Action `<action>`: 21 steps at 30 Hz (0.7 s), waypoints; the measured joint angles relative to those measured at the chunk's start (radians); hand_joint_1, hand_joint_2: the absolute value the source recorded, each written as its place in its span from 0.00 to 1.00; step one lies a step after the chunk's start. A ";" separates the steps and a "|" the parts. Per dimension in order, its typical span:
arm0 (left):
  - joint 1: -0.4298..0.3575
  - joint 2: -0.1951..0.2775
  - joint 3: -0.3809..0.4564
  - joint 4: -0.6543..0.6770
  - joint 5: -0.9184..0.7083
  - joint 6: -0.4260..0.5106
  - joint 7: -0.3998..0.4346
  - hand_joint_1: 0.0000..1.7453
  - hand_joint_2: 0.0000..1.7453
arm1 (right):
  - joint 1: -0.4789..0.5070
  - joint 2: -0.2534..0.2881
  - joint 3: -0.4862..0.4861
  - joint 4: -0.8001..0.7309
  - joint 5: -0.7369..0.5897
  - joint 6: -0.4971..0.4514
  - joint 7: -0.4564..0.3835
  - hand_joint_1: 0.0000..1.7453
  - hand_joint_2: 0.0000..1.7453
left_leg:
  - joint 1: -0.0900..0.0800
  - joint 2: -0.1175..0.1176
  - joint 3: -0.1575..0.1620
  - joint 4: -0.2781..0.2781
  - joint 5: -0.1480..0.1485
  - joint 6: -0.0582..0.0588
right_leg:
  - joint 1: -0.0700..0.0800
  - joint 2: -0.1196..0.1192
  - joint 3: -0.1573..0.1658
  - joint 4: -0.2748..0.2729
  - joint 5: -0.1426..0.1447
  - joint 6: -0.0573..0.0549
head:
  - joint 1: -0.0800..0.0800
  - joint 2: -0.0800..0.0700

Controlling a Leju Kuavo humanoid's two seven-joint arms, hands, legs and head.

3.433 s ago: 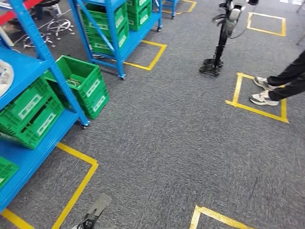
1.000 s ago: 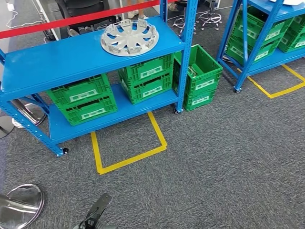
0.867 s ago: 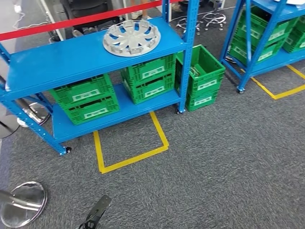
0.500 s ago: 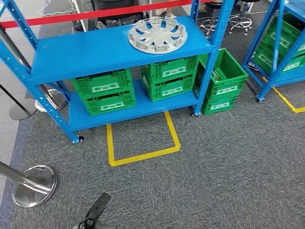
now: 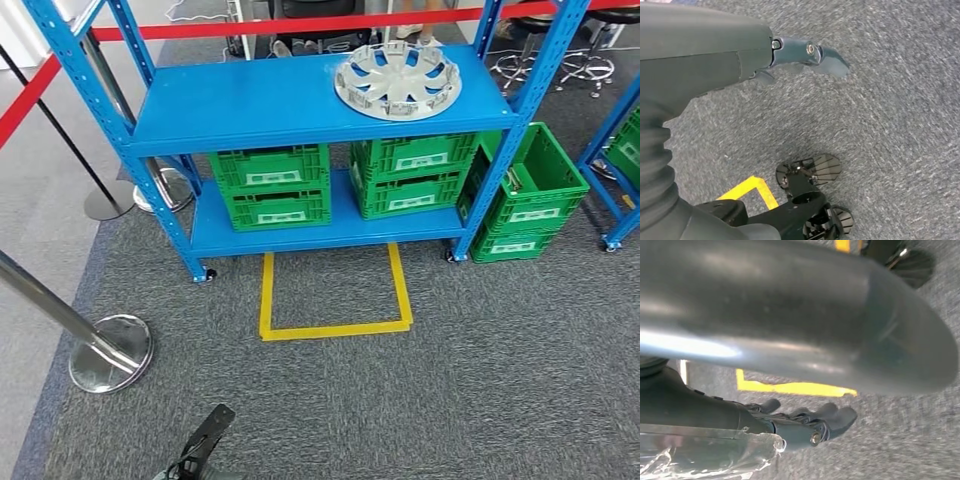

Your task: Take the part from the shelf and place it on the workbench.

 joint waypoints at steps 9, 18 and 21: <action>0.001 -0.002 0.005 0.000 0.001 0.000 0.000 0.00 1.00 | 0.001 -0.001 -0.001 0.000 0.000 0.001 -0.002 0.00 0.00 | -0.004 0.111 -0.117 0.244 -0.092 -0.014 | 0.011 -0.107 0.004 -0.005 0.001 -0.029 | -0.017 0.000; 0.001 0.000 0.006 0.000 0.001 0.001 -0.001 0.00 1.00 | -0.004 0.000 -0.001 0.000 0.001 0.001 -0.003 0.00 0.00 | -0.018 0.142 0.014 -0.010 -0.009 0.036 | 0.019 -0.135 0.006 0.026 -0.040 0.006 | -0.014 0.000; -0.002 -0.002 0.007 0.000 0.001 0.001 -0.001 0.00 1.00 | -0.001 0.000 -0.001 0.000 0.001 0.001 -0.003 0.00 0.00 | -0.014 0.110 0.015 -0.011 -0.006 0.044 | 0.018 -0.078 -0.082 0.213 -0.127 0.014 | -0.006 0.000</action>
